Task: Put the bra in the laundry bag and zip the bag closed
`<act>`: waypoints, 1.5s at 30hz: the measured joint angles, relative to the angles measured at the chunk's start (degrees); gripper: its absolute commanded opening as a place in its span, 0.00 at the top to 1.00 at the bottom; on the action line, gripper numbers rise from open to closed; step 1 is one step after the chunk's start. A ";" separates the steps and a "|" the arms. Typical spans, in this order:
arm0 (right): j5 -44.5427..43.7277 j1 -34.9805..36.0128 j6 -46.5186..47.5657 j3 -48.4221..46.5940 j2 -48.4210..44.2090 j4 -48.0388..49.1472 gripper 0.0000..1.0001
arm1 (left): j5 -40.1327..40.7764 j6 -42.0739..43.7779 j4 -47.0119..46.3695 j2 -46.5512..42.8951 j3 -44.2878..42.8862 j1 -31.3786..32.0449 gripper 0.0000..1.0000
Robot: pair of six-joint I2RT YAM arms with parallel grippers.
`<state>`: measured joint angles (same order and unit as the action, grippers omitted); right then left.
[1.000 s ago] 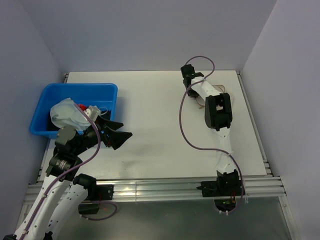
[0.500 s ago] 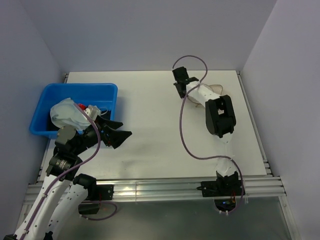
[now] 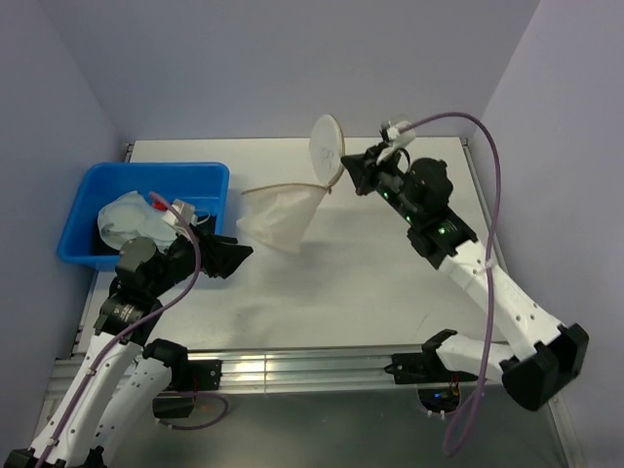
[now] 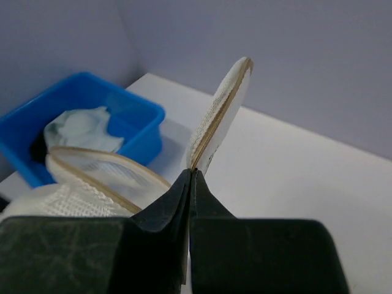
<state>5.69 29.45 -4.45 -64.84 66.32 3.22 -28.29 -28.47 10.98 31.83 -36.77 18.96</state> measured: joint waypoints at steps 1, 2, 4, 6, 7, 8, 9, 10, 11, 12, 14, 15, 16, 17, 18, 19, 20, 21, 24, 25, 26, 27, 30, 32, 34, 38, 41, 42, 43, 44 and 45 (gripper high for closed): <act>1.38 0.02 -0.90 2.97 -2.16 1.84 1.00 | 0.61 -0.37 0.28 0.37 0.00 -0.11 0.35; 2.80 0.04 -2.08 6.34 -3.87 3.04 1.00 | 1.16 -1.11 0.52 0.74 0.00 -0.20 0.36; 5.03 0.20 -3.93 12.59 -6.19 5.27 1.00 | 1.60 -2.54 0.50 1.25 0.02 -0.35 0.37; 6.32 0.22 -6.36 19.91 -7.10 8.17 1.00 | 2.03 -4.13 0.00 1.55 0.22 -0.39 0.37; 6.60 0.24 -7.48 23.23 -6.93 8.96 1.00 | 2.32 -5.01 -0.66 1.60 0.66 -0.39 0.37; 6.86 0.24 -8.72 26.80 -6.82 9.18 1.00 | 2.58 -5.77 -1.05 1.66 1.11 -0.39 0.37; 7.19 0.24 -9.99 30.18 -6.82 9.73 1.00 | 2.73 -6.56 -1.55 1.77 1.64 -0.39 0.37; 7.43 0.24 -11.02 32.46 -6.86 9.70 1.00 | 2.91 -7.45 -2.14 1.95 2.34 -0.39 0.37; 7.52 0.24 -12.02 34.56 -6.95 9.84 1.00 | 3.08 -8.37 -2.71 2.29 2.99 -0.35 0.37; 7.52 0.24 -12.70 35.56 -7.08 10.19 1.00 | 3.39 -9.27 -3.32 3.04 3.69 -0.13 0.37; 7.39 0.31 -13.92 36.59 -8.35 11.08 1.00 | 4.57 -10.80 -4.07 4.96 4.79 0.74 0.35; 7.13 0.42 -14.25 36.74 -9.46 11.80 1.00 | 5.60 -11.52 -4.09 6.01 5.09 1.60 0.31; 6.80 0.46 -14.51 36.85 -10.99 12.50 1.00 | 6.84 -12.02 -4.07 7.26 5.31 2.80 0.30; 6.45 0.59 -14.69 36.98 -12.41 13.11 1.00 | 8.39 -12.76 -3.72 8.35 5.38 4.35 0.28; 6.05 0.68 -14.91 37.11 -13.94 13.77 1.00 | 9.62 -13.09 -3.37 9.07 5.38 5.55 0.24; 5.79 0.72 -15.10 37.22 -15.23 14.23 1.00 | 11.30 -13.49 -2.97 9.79 5.38 7.17 0.23; 5.55 0.83 -15.23 37.38 -16.50 14.69 1.00 | 12.79 -14.16 -2.58 10.27 5.38 8.52 0.22; 5.29 0.96 -15.30 37.70 -17.57 15.28 1.00 | 14.03 -14.53 -2.14 10.64 5.38 9.53 0.21; 4.57 1.44 -15.76 39.52 -19.82 16.46 1.00 | 18.49 -16.31 0.31 10.86 5.57 12.37 0.18; 4.35 1.64 -15.89 40.19 -20.26 16.76 1.00 | 19.65 -17.05 1.20 10.51 5.97 13.03 0.18; 4.00 1.90 -15.96 41.07 -20.79 16.87 1.00 | 20.76 -18.05 2.05 9.81 6.67 13.70 0.18; 3.67 2.10 -16.00 41.75 -21.03 16.83 1.00 | 21.51 -19.19 2.97 9.05 7.52 14.23 0.19; 2.56 2.38 -16.06 42.23 -21.09 16.06 1.00 | 22.05 -22.03 4.98 7.87 9.51 16.04 0.20; 2.10 2.47 -16.06 42.34 -21.24 16.15 1.00 | 22.12 -23.91 5.57 8.61 10.23 18.67 0.23; 1.77 2.51 -16.09 42.53 -21.55 16.20 1.00 | 22.14 -25.14 5.40 10.82 10.32 21.81 0.24; 1.42 2.56 -16.11 42.77 -21.81 16.44 1.00 | 23.12 -27.34 2.71 17.62 10.36 28.98 0.30; 1.42 2.58 -16.11 42.80 -22.10 16.46 1.00 | 23.52 -28.46 0.17 21.44 10.84 31.28 0.39; 1.42 2.62 -16.11 42.80 -22.29 16.44 1.00 | 23.67 -28.76 -0.55 22.21 11.06 31.43 0.45; 1.42 2.62 -16.11 42.80 -22.45 16.46 1.00 | 23.89 -29.27 -1.40 23.02 11.30 31.50 0.52; 1.44 2.67 -16.11 42.80 -22.64 16.48 1.00 | 24.15 -29.53 -2.05 23.56 11.37 31.52 0.74; 1.44 2.67 -16.13 42.80 -22.77 16.50 1.00 | 24.57 -29.86 -2.99 24.09 11.41 31.54 0.85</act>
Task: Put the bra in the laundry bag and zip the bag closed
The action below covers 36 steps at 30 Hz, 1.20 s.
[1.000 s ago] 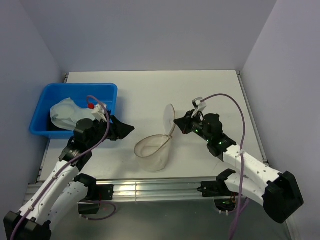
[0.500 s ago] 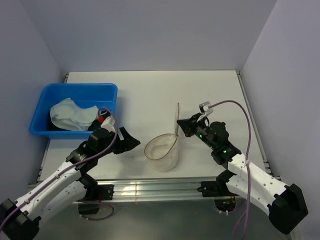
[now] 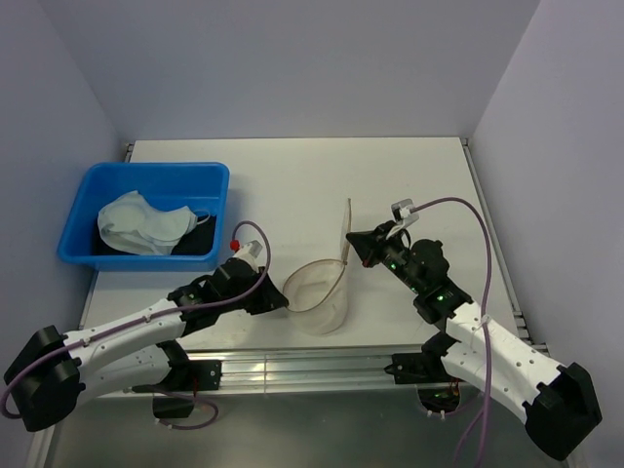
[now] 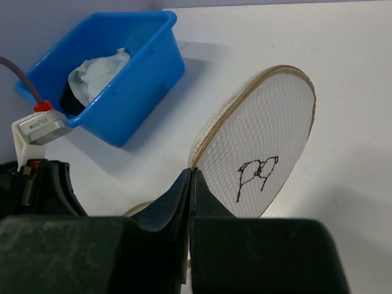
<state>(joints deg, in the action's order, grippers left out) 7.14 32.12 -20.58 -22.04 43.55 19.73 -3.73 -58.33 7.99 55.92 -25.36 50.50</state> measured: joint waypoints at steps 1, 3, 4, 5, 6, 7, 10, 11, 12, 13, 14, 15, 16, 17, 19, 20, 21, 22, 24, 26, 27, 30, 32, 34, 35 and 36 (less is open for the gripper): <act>0.02 0.00 -0.07 0.00 -0.04 0.09 1.00 | 0.46 0.00 -0.87 0.35 0.00 0.00 0.96; 0.02 0.00 -0.61 0.00 -0.07 0.42 1.00 | 1.33 0.22 -2.84 0.90 -0.09 0.00 1.00; 0.00 0.00 -0.90 0.00 -0.07 0.63 1.00 | 2.08 0.59 -3.37 1.22 -0.39 0.00 1.00; -0.02 0.02 -1.40 0.00 0.04 1.07 1.00 | 2.84 0.98 -3.48 2.03 -1.29 -0.09 1.00; -0.24 0.04 -2.10 -0.02 0.24 1.62 1.00 | 3.45 1.66 -3.87 2.95 -2.47 -0.42 1.00; -0.61 0.15 -3.04 -0.07 0.76 2.80 1.00 | 3.63 2.49 -4.13 4.31 -4.31 -1.22 1.00; -1.99 0.33 -5.53 -2.10 4.46 5.64 1.00 | 4.87 5.53 -5.35 7.87 -11.10 -5.35 1.00; -2.49 0.39 -6.08 -3.63 6.25 6.45 1.00 | 5.42 6.54 -5.88 8.59 -13.38 -7.02 1.00; -3.21 0.52 -6.75 -5.46 8.20 7.39 1.00 | 5.75 7.37 -6.40 8.85 -15.19 -8.83 1.00; -4.24 0.57 -7.26 -6.99 9.62 8.24 1.00 | 6.40 8.31 -7.02 8.85 -17.07 -10.86 1.00; -5.35 0.68 -7.96 -8.04 10.32 9.11 1.00 | 6.69 8.94 -7.67 8.68 -18.25 -12.28 1.00; -6.54 0.76 -8.66 -8.37 10.45 10.29 1.00 | 7.15 9.66 -8.57 8.39 -19.34 -14.10 1.00; -7.72 0.76 -9.33 -8.37 10.29 11.17 1.00 | 7.52 10.05 -9.33 8.09 -19.76 -15.34 1.00; -9.16 0.76 -10.40 -7.96 9.99 12.15 1.00 | 7.63 10.43 -9.90 7.76 -19.76 -16.13 1.00; -11.21 0.81 -12.79 -5.27 9.27 14.19 0.99 | 7.45 10.73 -11.02 7.41 -18.64 -16.83 1.00; -12.24 0.92 -14.51 -2.25 8.96 15.82 0.95 | 7.13 10.69 -11.82 7.45 -17.42 -16.92 1.00; -13.00 1.07 -16.09 0.87 8.96 16.41 0.87 | 6.60 10.69 -12.17 7.67 -16.02 -17.09 1.00; -13.79 1.31 -17.49 3.80 9.25 15.80 0.78 | 6.32 10.67 -12.59 8.00 -14.56 -17.22 1.00; -15.39 1.66 -19.87 8.44 10.29 12.11 0.54 | 5.42 10.64 -13.18 9.53 -11.30 -17.55 1.00; -16.74 1.77 -20.92 11.26 9.55 6.97 0.46 | 4.35 10.62 -13.57 11.56 -8.83 -17.94 1.00; -17.44 1.77 -21.29 11.91 8.22 4.07 0.45 | 3.76 10.60 -13.90 12.37 -8.07 -18.10 1.00; -18.97 1.77 -21.40 11.85 2.54 -0.61 0.44 | 2.25 10.58 -14.78 13.73 -7.08 -18.18 1.00; -20.11 1.77 -21.09 11.41 -2.01 -3.02 0.44 | 1.60 10.60 -15.74 13.66 -7.04 -18.18 1.00; -20.85 1.77 -20.44 10.71 -4.68 -4.87 0.44 | 1.44 10.62 -16.65 13.40 -7.04 -18.18 1.00; -21.09 1.77 -19.98 10.38 -5.57 -5.51 0.44 | 1.46 10.62 -16.74 13.11 -7.04 -18.18 1.00; -21.07 1.77 -19.47 10.01 -5.97 -6.12 0.44 | 1.46 10.64 -16.70 12.72 -7.04 -18.18 0.96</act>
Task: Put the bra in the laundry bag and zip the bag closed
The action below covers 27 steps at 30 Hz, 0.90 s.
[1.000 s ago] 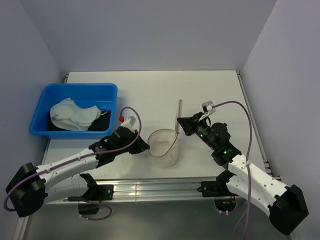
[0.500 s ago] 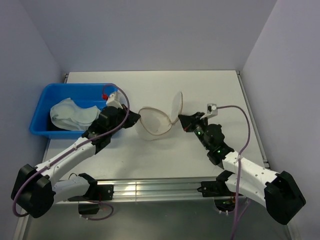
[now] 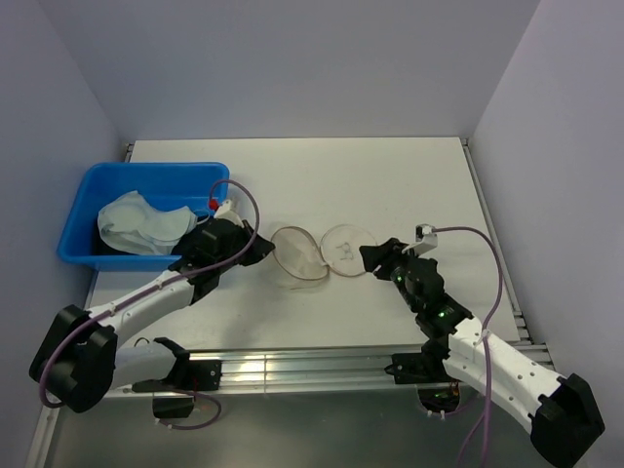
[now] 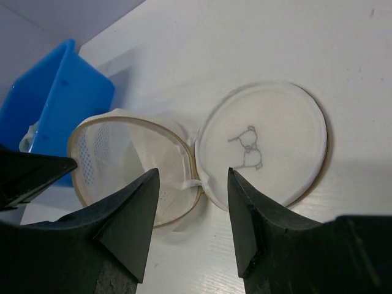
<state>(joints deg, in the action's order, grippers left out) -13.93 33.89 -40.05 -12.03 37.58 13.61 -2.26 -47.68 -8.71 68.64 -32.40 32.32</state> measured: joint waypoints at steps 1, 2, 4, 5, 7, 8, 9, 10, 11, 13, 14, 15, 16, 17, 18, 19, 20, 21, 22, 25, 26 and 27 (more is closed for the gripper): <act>0.07 0.00 0.42 -0.26 0.04 -0.28 0.44 | 0.09 0.02 0.09 -0.50 0.00 0.00 0.73; 0.22 0.00 0.92 -0.72 0.17 -0.74 0.44 | 0.31 0.52 0.33 -1.14 -0.02 0.00 0.60; 0.74 0.00 1.92 -1.95 1.55 -1.55 0.44 | 1.18 0.57 2.21 -2.40 -0.59 0.00 0.26; 1.36 0.00 2.62 -2.80 2.45 -1.90 0.44 | 1.99 1.18 3.34 -3.13 -1.01 0.00 0.19; 2.32 0.02 3.82 -4.48 4.61 -3.10 0.44 | 4.31 1.51 7.08 -5.07 -2.51 0.00 0.10; 2.91 0.04 4.57 -5.49 5.53 -3.93 0.44 | 5.81 1.81 8.98 -6.32 -3.41 0.00 0.10; 3.43 0.07 5.31 -6.45 6.08 -4.57 0.44 | 7.82 2.25 11.47 -7.89 -4.79 0.00 0.10; 3.93 0.09 5.88 -7.26 6.40 -5.07 0.44 | 9.38 2.67 13.33 -9.11 -6.23 0.00 0.10; 4.52 0.11 6.73 -8.24 6.60 -5.60 0.44 | 11.52 3.34 15.74 -10.58 -8.37 0.00 0.11; 5.46 0.11 7.72 -9.25 6.64 -5.66 0.44 | 15.65 4.66 19.58 -12.68 -12.94 0.00 0.19; 5.86 0.11 8.15 -9.40 6.58 -5.62 0.44 | 17.79 5.27 21.24 -13.40 -15.52 -0.11 0.20; 6.45 0.11 8.52 -9.40 6.38 -5.62 0.44 | 19.71 6.23 22.36 -13.97 -17.77 -0.37 0.21; 6.84 0.11 8.72 -9.40 6.29 -5.81 0.44 | 21.51 6.78 23.45 -14.43 -19.87 -0.94 0.24; 7.41 0.11 8.94 -9.40 6.14 -5.97 0.44 | 22.69 7.56 24.35 -14.60 -21.77 -2.40 0.24; 7.80 0.11 9.09 -9.40 5.97 -6.03 0.44 | 23.26 8.22 25.22 -14.49 -23.17 -4.72 0.25; 8.44 0.11 9.25 -9.38 5.64 -6.14 0.44 | 23.61 8.83 26.05 -14.05 -24.17 -7.48 0.25; 9.18 0.11 9.35 -9.38 5.11 -6.36 0.44 | 23.43 9.44 26.97 -12.83 -25.07 -11.13 0.26; 9.92 0.11 9.49 -9.33 4.46 -6.51 0.44 | 23.28 9.99 27.61 -11.26 -25.88 -14.47 0.27; 10.45 0.11 9.51 -9.29 3.96 -6.56 0.44 | 23.39 10.62 28.02 -9.44 -26.67 -17.59 0.30; 11.87 0.11 9.60 -9.29 2.49 -6.82 0.44 | 22.49 12.20 28.63 -1.60 -28.06 -26.56 0.34; 12.17 0.11 9.68 -9.29 2.08 -6.99 0.44 | 21.75 12.68 28.81 1.42 -28.06 -29.68 0.35; 12.48 0.11 9.70 -9.29 1.75 -7.06 0.44 | 21.00 13.11 29.35 4.13 -28.06 -32.37 0.37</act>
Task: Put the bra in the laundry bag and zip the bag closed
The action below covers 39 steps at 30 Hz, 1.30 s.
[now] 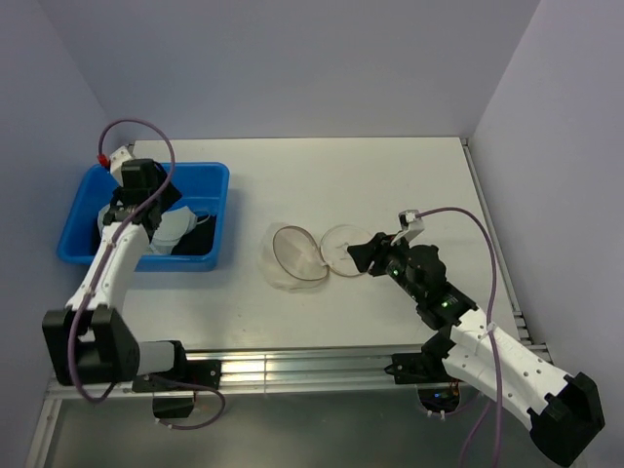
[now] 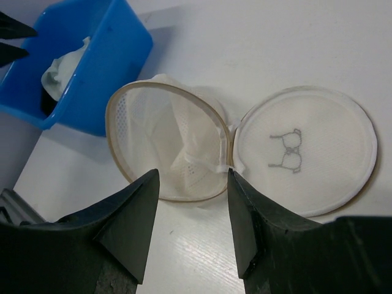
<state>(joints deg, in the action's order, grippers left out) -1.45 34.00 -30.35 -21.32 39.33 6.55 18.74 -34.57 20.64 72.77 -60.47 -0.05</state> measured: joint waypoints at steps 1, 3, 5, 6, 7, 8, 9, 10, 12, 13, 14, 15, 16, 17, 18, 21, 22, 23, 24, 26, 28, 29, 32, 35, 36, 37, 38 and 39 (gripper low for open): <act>0.74 0.00 0.02 0.00 -0.42 -0.17 0.44 | -1.18 0.52 0.28 2.78 0.00 -2.84 0.39; 1.62 0.00 0.02 0.00 -0.81 -0.20 0.44 | -2.19 1.16 1.09 7.63 -0.33 -7.08 0.38; 2.51 0.00 0.00 0.00 -1.03 -0.20 0.44 | -2.58 2.03 1.86 12.39 -1.66 -10.01 0.37; 3.02 0.00 0.02 0.00 -1.05 -0.20 0.44 | -2.89 2.40 2.45 14.64 -2.73 -10.91 0.35; 3.32 0.00 0.02 0.00 -1.05 -0.22 0.44 | -3.17 2.69 2.78 16.98 -4.04 -11.61 0.34; 3.69 0.00 0.02 0.00 -1.05 -0.26 0.44 | -3.80 3.13 3.10 19.61 -5.60 -12.09 0.34; 3.96 0.00 0.02 0.00 -1.01 -0.22 0.44 | -4.28 3.54 3.63 21.70 -6.99 -12.22 0.34; 4.17 0.00 0.02 0.00 -0.96 -0.22 0.44 | -4.83 3.87 4.00 23.58 -8.37 -12.22 0.35; 4.55 0.00 0.04 0.00 -0.66 -0.20 0.44 | -5.97 4.17 4.28 27.02 -10.69 -12.17 0.43; 4.74 0.00 0.04 0.00 -0.44 -0.17 0.44 | -6.51 4.33 4.26 28.30 -11.54 -12.13 0.47; 4.96 0.00 0.04 0.00 -0.02 -0.20 0.44 | -7.15 4.72 4.15 29.57 -12.26 -12.13 0.51; 5.16 0.00 0.07 0.00 0.46 -0.13 0.44 | -7.65 4.96 4.07 30.64 -12.74 -12.13 0.55; 5.33 0.00 0.09 0.00 0.94 -0.15 0.44 | -8.28 4.98 3.98 31.54 -12.94 -12.13 0.54; 5.46 0.00 0.15 0.00 1.51 -0.17 0.44 | -8.63 5.18 4.09 32.15 -12.94 -12.13 0.53; 5.57 0.00 0.20 0.00 2.08 -0.17 0.44 | -8.87 5.29 4.15 32.76 -12.94 -12.13 0.52; 5.62 0.00 0.22 0.00 3.04 -0.22 0.44 | -9.16 5.49 4.07 34.12 -13.00 -12.13 0.51; 5.62 0.00 0.24 0.00 3.13 -0.20 0.44 | -9.29 5.62 4.09 34.69 -13.18 -12.13 0.50; 5.62 0.00 0.24 0.00 3.13 -0.20 0.44 | -9.44 5.70 4.07 35.34 -13.44 -12.13 0.49; 5.60 0.00 0.22 0.00 3.15 -0.20 0.44 | -9.60 5.88 4.07 35.87 -13.75 -12.13 0.52; 5.57 0.00 0.24 0.00 3.15 -0.17 0.44 | -9.92 6.08 4.04 36.81 -14.43 -12.13 0.73; 5.60 0.00 0.24 0.00 3.15 -0.20 0.44 | -9.99 6.12 3.93 37.44 -14.84 -12.13 0.99; 5.62 0.00 0.26 0.00 3.15 -0.20 0.44 | -9.92 6.51 3.89 37.62 -14.93 -12.13 1.00; 5.66 0.00 0.26 0.00 3.15 -0.17 0.44 | -9.90 6.88 4.00 37.66 -15.06 -12.13 1.00; 5.86 0.00 0.24 0.00 3.04 -0.17 0.44 | -10.12 6.64 3.69 37.22 -15.10 -12.13 1.00; 5.92 0.00 0.24 0.00 2.95 -0.20 0.44 | -10.56 6.38 3.61 36.48 -14.82 -12.13 1.00; 5.95 0.00 0.24 0.00 2.82 -0.17 0.44 | -10.97 6.19 3.04 35.30 -14.12 -12.13 1.00; 6.01 0.00 0.24 0.00 2.64 -0.17 0.44 | -11.52 5.86 2.56 33.42 -13.20 -12.13 1.00; 6.05 0.00 0.24 0.00 2.47 -0.17 0.44 | -11.96 5.42 2.14 31.36 -12.22 -12.13 1.00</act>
<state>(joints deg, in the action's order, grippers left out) 4.60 34.00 -30.11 -21.32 41.80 6.37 6.79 -29.15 22.79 104.14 -72.69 -12.19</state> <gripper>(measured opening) 0.558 0.012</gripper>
